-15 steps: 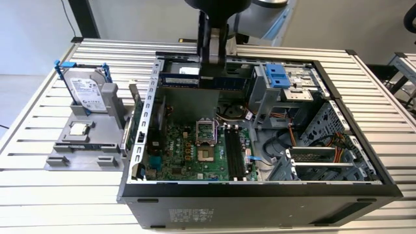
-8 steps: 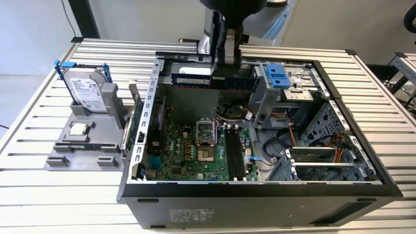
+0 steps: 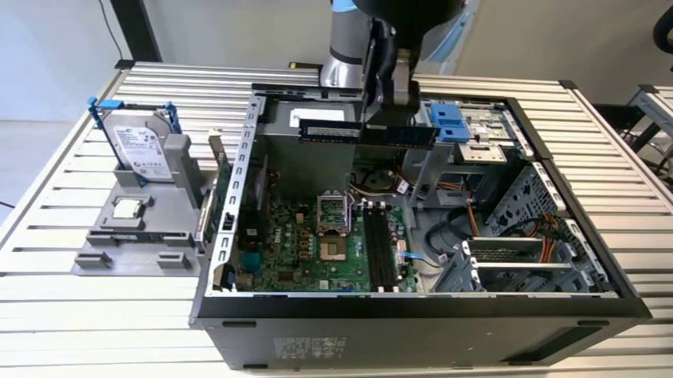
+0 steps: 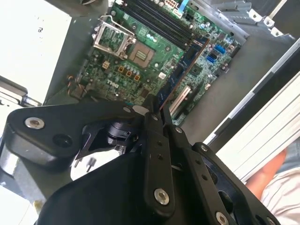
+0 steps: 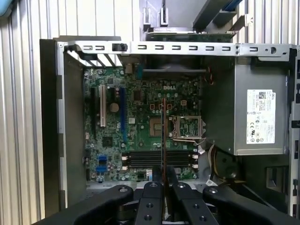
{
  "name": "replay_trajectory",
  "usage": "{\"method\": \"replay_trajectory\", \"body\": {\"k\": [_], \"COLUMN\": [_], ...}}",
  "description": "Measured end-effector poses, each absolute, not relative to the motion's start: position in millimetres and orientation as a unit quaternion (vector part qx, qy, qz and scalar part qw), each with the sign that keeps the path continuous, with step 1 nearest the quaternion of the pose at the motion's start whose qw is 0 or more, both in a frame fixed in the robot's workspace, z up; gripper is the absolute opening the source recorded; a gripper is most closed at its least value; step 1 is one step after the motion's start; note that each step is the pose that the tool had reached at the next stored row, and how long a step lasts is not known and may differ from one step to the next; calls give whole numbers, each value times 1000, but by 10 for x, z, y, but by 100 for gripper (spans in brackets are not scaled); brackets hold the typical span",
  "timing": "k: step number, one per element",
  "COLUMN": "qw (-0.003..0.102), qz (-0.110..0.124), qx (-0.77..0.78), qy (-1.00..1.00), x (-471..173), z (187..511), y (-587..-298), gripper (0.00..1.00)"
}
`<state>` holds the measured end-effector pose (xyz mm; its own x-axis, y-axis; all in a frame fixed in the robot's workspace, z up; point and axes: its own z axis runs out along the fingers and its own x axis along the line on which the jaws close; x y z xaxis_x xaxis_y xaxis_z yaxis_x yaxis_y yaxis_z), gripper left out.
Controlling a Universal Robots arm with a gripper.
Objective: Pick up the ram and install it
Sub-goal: 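Pick up the ram and move it above insertion slot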
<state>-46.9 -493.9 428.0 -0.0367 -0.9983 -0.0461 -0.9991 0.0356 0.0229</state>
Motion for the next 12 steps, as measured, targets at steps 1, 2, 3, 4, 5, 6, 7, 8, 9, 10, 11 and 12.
{"method": "replay_trajectory", "body": {"k": [1,2,3,4,5,6,7,8,9,10,11,12], "qw": [9,9,9,9,9,9,9,9,9,9,9,9], "qz": [24,24,24,24,24,24,24,24,24,24,24,24], "qx": [-694,-694,-694,-694,-694,-694,-694,-694,-694,-694,-694,-694], "qy": [720,720,720,720,720,720,720,720,720,720,720,720], "x": [-449,-428,-407,-387,-367,-348,-329,-312,-296,-280,-266,-254], "z": [4280,4281,4280,4280,4280,4280,4280,4280,4279,4280,4280,4280], "y": [-4939,-4939,-4939,-4939,-4939,-4939,-4939,-4939,-4939,-4939,-4939,-4939], "gripper": [0,0,0,0,0,0,0,0,0,0,0,0]}}
